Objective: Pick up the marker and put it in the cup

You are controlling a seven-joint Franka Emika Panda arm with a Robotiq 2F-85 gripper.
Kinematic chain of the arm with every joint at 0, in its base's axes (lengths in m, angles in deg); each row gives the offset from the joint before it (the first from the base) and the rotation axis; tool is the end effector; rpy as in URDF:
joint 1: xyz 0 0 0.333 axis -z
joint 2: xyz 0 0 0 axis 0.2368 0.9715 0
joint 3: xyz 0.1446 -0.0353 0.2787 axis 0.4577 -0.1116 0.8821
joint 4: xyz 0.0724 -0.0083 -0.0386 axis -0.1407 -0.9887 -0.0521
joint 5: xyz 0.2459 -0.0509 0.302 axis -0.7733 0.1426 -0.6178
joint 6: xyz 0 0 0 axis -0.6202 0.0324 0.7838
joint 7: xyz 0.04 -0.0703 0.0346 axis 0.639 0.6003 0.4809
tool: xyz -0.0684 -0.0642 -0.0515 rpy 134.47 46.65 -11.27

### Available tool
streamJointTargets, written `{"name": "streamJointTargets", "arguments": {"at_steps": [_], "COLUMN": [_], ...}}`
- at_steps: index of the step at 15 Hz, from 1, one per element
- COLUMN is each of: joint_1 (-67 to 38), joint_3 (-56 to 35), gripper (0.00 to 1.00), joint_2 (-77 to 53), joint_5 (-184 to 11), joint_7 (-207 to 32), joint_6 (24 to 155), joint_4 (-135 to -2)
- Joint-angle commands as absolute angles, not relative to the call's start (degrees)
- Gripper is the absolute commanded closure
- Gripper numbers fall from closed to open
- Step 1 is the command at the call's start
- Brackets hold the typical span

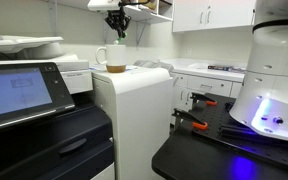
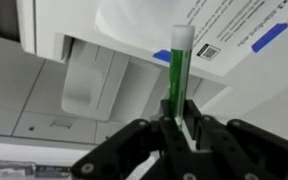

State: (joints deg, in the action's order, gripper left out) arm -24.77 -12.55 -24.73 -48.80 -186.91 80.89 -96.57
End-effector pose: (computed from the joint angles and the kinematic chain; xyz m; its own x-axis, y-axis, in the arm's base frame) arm 0.5626 0.0257 0.4025 0.1921 -0.8154 0.5462 -0.9626 -0.2648 -0.0567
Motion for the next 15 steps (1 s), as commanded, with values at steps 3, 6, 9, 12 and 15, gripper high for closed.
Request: {"name": "streamJointTargets", "arguments": {"at_steps": [3, 6, 9, 12, 15], "joint_1": [-23.5, -24.3, -25.3, -26.2, -27.6], "joint_3": [-4.5, -0.4, 2.6, 4.4, 5.6], "gripper": [0.95, 0.95, 0.95, 0.95, 0.95], "joint_2": [-30.1, -28.0, -25.3, -23.6, -20.8], "joint_5": [-34.5, -33.6, -35.0, -34.9, -35.0], "joint_7": [-203.7, -210.6, -214.3, -215.5, -215.9], "joint_6": [68.8, 60.5, 55.0, 51.9, 48.2], "joint_4": [-100.1, -99.0, -97.4, -96.2, -94.8]}}
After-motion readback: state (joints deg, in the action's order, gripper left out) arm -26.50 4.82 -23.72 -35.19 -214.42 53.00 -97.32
